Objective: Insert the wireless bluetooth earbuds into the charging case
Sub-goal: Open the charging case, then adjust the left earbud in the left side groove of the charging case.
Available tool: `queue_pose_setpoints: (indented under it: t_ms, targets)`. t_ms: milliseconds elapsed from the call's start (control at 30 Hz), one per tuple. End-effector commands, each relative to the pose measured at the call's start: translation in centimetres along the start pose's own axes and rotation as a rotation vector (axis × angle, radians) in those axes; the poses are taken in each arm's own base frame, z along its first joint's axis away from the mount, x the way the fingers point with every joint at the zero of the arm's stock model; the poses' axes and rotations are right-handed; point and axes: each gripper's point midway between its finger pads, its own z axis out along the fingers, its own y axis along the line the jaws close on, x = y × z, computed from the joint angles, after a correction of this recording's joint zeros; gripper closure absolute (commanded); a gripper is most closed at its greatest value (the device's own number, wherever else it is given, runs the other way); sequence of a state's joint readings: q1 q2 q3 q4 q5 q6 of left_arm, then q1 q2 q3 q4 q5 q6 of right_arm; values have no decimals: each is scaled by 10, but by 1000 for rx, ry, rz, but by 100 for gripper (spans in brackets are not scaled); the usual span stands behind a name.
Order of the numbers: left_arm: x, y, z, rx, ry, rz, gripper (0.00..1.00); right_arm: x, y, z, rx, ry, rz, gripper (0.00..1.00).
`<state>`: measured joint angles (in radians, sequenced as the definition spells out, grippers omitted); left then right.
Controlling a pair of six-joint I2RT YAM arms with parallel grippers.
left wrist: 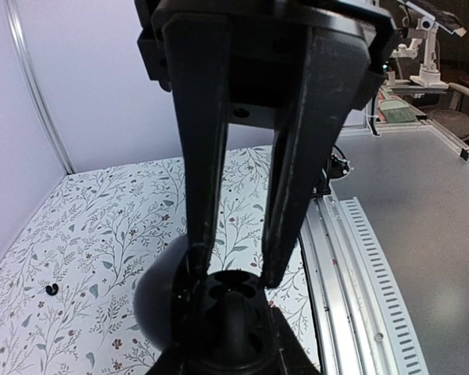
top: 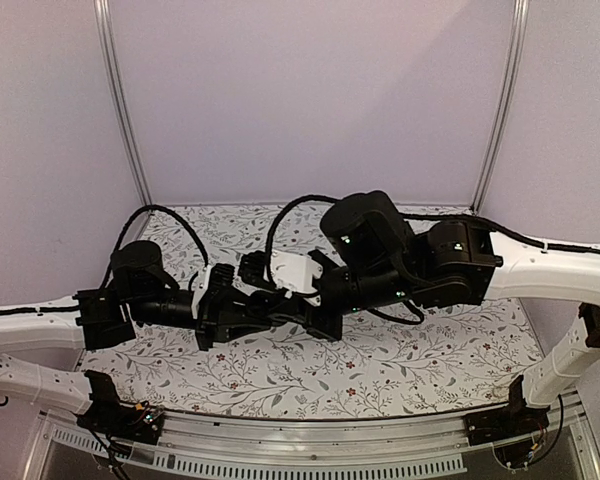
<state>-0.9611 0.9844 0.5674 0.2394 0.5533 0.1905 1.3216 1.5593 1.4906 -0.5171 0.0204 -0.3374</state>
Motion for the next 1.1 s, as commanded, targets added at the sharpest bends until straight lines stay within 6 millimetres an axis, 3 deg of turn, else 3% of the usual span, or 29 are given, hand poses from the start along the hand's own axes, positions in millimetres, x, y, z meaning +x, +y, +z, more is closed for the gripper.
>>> queue_pose_setpoints:
  t_ms: [0,800,1067]
  targets:
    - [-9,0,1,13,-9,23,100,-8,-4,1,-3,-10,0,80]
    - [10,3,11,13,94,13,100,1,0,17,-25,58,-4,83]
    - [15,3,13,14,116,9,100,5,1,18,-29,71,-3,94]
